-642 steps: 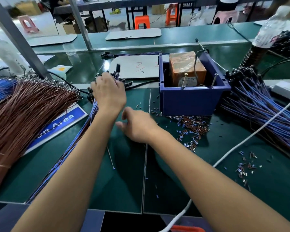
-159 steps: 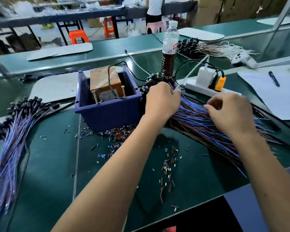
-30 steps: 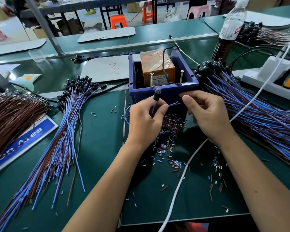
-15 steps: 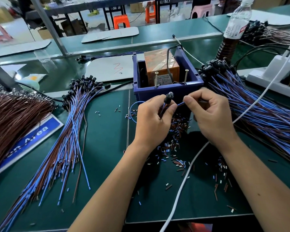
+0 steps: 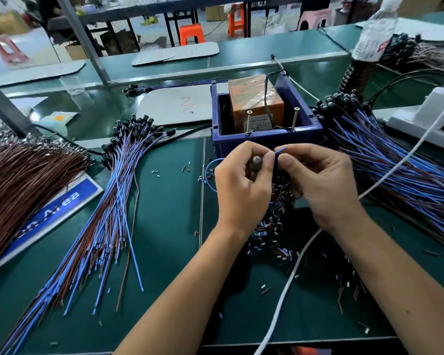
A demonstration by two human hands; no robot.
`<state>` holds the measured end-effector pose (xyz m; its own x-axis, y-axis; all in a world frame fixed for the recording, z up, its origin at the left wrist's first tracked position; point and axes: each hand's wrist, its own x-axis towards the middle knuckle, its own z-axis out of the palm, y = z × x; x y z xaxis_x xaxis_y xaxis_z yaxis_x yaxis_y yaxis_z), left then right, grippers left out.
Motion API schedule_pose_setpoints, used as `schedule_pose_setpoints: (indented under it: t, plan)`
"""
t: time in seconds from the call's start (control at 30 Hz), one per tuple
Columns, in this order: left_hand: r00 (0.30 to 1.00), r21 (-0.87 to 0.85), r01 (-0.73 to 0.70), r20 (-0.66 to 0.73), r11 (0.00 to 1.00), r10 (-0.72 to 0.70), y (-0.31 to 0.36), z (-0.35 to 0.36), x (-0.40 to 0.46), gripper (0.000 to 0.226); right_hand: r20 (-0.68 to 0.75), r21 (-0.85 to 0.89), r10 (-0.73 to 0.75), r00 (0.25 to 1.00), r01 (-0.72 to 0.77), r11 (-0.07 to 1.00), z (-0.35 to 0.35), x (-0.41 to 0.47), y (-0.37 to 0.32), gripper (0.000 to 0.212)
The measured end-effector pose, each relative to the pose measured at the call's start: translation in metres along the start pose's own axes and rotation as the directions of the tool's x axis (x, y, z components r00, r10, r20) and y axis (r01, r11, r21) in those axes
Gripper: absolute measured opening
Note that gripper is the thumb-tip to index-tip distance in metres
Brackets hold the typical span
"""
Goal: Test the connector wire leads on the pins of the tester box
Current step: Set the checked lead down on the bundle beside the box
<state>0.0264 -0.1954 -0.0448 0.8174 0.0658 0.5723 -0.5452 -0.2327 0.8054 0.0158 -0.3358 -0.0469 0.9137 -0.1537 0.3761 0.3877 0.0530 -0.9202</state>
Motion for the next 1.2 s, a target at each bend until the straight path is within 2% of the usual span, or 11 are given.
schedule_pose_setpoints:
  t: [0.13, 0.27, 0.33, 0.4, 0.57, 0.77, 1.0, 1.2]
  plan:
    - [0.997, 0.045, -0.081, -0.005, 0.996, 0.081, 0.007, 0.002, -0.003, 0.012, -0.038, 0.133, 0.088, 0.995, -0.082, 0.988, 0.004, 0.0, -0.003, 0.009]
    - [0.94, 0.184, -0.193, -0.248, 0.964, 0.236, 0.01, 0.0, -0.003, 0.014, 0.001, 0.252, 0.072, 0.997, -0.07, 0.965, -0.001, 0.003, -0.005, 0.009]
    - [0.909, 0.19, -0.222, -0.316, 0.956, 0.273, 0.007, -0.003, 0.0, 0.016, 0.009, 0.268, 0.037, 0.999, -0.038, 0.963, -0.005, 0.005, -0.007, 0.013]
    - [0.906, 0.161, -0.19, -0.35, 0.968, 0.236, 0.002, -0.005, 0.003, 0.018, -0.039, 0.212, 0.013, 0.999, -0.005, 0.977, -0.008, 0.007, -0.007, 0.015]
    - [0.911, 0.052, -0.019, -0.41, 0.998, 0.039, 0.0, -0.002, 0.006, 0.011, -0.207, -0.161, -0.16, 0.965, 0.128, 0.979, -0.012, 0.006, -0.003, 0.008]
    - [0.918, 0.046, 0.02, -0.398, 0.999, 0.0, 0.001, -0.002, 0.007, 0.012, -0.284, -0.448, -0.327, 0.901, 0.177, 0.876, -0.005, 0.005, -0.006, 0.013]
    - [0.932, 0.111, 0.007, -0.362, 0.994, 0.034, -0.002, -0.004, 0.008, 0.013, -0.275, -0.564, -0.379, 0.884, 0.171, 0.808, -0.001, 0.006, -0.005, 0.015]
    - [0.914, 0.075, 0.025, -0.405, 0.997, 0.007, 0.001, -0.004, 0.009, 0.021, -0.282, -0.573, -0.45, 0.847, 0.228, 0.787, 0.005, 0.009, -0.009, 0.014]
